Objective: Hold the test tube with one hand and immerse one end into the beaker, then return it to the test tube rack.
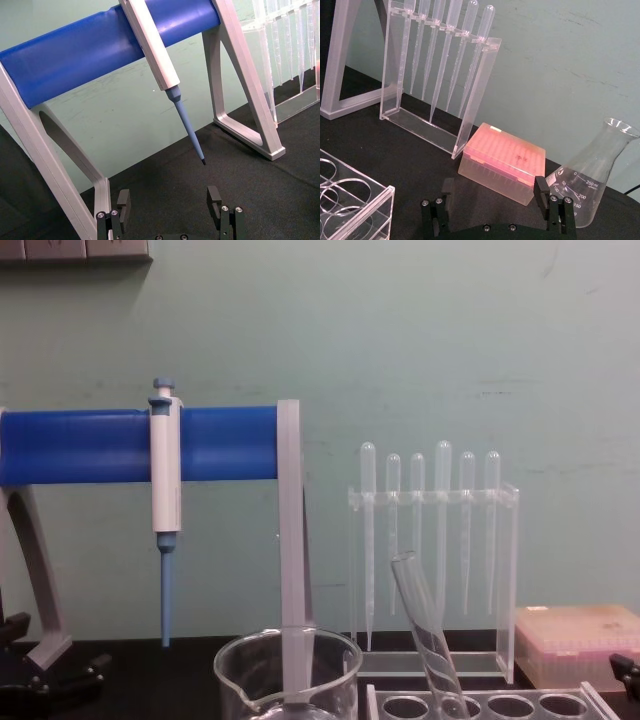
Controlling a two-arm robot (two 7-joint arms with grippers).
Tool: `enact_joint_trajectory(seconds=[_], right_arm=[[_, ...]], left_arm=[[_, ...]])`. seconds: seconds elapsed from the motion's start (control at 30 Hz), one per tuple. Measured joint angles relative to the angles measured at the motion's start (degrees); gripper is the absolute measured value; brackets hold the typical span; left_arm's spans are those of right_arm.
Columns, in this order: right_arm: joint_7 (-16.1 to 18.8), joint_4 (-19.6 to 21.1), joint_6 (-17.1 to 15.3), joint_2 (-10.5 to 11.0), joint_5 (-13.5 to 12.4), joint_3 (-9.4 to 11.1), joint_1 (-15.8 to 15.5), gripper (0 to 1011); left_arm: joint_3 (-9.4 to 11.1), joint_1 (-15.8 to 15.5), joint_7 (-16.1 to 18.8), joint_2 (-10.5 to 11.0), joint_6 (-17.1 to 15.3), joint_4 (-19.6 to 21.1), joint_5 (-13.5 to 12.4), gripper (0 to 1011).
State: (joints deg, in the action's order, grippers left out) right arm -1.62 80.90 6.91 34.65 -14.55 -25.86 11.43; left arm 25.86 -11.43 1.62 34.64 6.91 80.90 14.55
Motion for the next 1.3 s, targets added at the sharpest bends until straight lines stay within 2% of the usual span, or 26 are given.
enact_joint_trajectory(seconds=[0.9,1.03,1.17,1.3], right_arm=[[0.0,0.0,0.0,0.0,0.0,0.0,0.0,1003],[-0.9,3.2,0.0,1.0,1.0,1.2,-2.4,1002],[-2.4,8.3,-0.1,2.9,1.9,2.6,-6.4,1003],[-3.3,16.8,-1.3,5.7,1.9,4.6,-12.5,1003]], left_arm=[[0.0,0.0,0.0,0.0,0.0,0.0,0.0,1000],[0.0,0.0,0.0,0.0,0.0,0.0,0.0,1000],[0.0,0.0,0.0,0.0,0.0,0.0,0.0,1000],[0.0,0.0,0.0,0.0,0.0,0.0,0.0,1000]])
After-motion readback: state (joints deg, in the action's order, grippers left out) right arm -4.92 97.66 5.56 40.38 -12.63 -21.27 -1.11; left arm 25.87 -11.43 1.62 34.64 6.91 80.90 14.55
